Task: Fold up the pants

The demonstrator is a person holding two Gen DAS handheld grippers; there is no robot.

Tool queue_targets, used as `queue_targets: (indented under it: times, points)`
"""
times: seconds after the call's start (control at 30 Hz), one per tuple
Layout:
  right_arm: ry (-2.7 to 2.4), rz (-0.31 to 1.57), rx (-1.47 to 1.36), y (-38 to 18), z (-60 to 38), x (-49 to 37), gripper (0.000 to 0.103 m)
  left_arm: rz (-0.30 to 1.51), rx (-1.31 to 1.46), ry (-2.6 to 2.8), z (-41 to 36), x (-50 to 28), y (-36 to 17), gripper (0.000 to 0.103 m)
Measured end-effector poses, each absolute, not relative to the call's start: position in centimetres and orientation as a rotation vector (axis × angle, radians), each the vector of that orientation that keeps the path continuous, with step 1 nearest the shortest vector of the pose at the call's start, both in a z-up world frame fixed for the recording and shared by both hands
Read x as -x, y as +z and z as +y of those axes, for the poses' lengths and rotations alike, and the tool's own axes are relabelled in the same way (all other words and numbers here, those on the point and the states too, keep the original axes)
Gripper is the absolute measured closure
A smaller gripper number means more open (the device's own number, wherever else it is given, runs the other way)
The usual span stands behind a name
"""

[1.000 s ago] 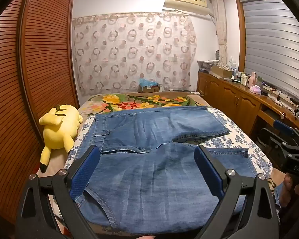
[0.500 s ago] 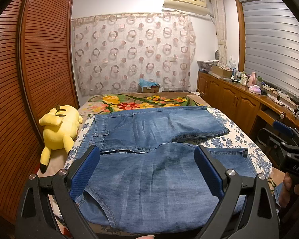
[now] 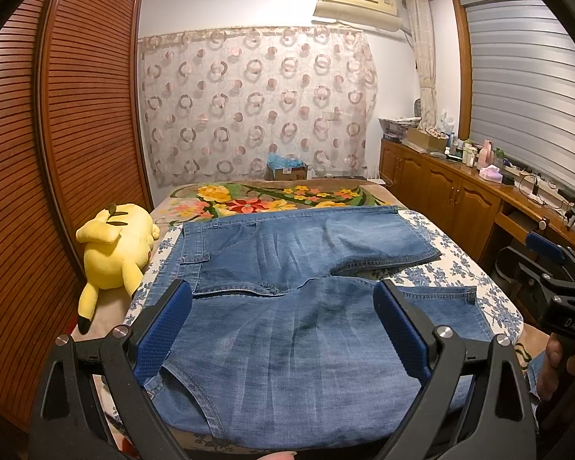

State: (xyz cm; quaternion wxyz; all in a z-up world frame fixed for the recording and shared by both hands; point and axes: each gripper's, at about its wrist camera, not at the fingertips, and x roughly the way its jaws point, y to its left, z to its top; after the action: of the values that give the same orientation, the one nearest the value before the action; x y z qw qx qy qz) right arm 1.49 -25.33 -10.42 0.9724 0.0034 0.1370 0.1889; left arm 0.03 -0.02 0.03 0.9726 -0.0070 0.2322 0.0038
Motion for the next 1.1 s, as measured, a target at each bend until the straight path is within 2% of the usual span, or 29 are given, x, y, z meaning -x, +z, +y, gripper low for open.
queue_targets:
  times: [1.1]
  points:
    - [0.378,0.267,-0.012,-10.31,-25.21,-1.32,0.002,0.464,0.011,0.010,-0.03,0.01,0.01,0.007]
